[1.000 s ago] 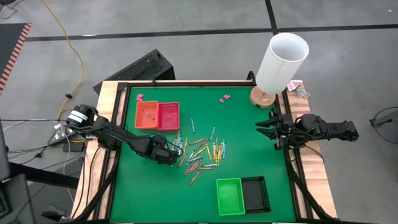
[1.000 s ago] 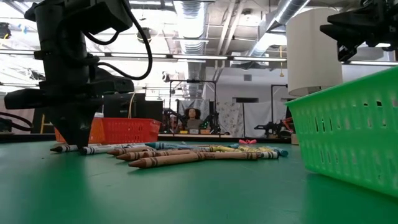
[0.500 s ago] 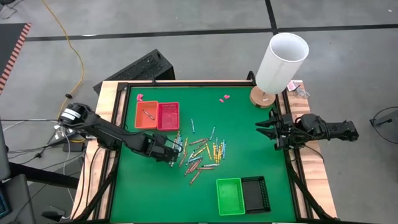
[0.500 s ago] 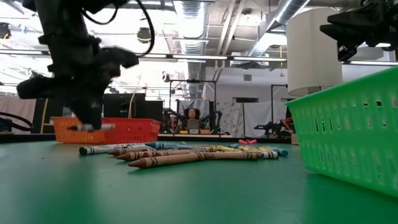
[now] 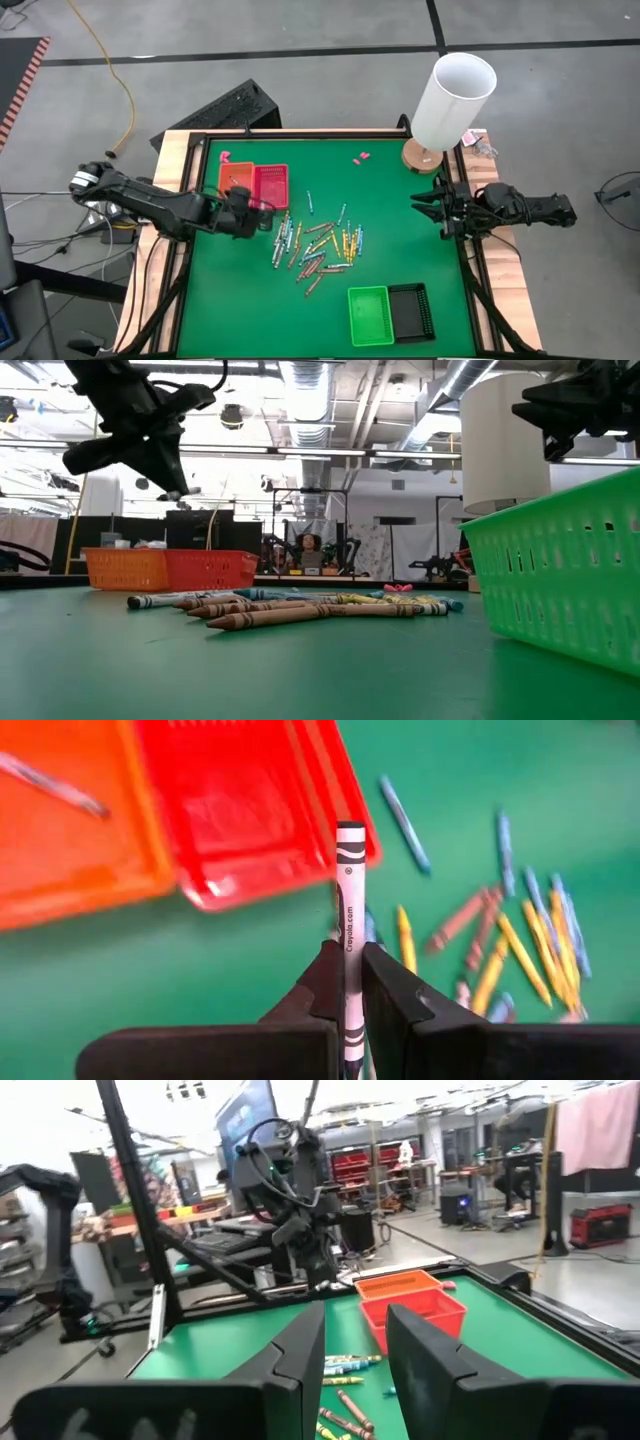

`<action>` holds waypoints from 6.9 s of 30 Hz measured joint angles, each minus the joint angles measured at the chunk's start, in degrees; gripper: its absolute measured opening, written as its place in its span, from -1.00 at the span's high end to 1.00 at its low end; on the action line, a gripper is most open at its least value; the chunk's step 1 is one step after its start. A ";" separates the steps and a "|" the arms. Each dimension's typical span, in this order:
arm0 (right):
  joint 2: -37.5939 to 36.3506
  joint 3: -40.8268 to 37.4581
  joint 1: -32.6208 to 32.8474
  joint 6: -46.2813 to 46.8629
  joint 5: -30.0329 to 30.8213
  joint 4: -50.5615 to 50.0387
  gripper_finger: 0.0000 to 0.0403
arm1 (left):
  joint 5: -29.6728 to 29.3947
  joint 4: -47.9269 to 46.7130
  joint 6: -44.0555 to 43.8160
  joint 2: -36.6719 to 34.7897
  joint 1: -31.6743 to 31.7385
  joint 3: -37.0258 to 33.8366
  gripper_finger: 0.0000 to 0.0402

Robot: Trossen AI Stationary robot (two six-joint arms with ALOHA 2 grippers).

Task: Sort crayons
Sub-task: Put the black crayon into the orange bin, then put the blue crayon into the red bin

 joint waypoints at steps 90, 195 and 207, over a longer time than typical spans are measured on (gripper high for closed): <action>0.01 -1.19 -0.39 3.84 1.43 -1.54 0.39 | 6.52 -4.48 28.12 1.65 32.91 -8.31 0.97; 93.14 41.84 -10.62 -43.41 -8.12 -11.13 0.39 | 9.31 10.24 41.74 1.04 8.41 4.50 0.15; 94.47 41.84 -10.74 -51.11 -0.12 -7.74 0.39 | 8.49 10.26 41.59 1.06 8.41 4.49 0.15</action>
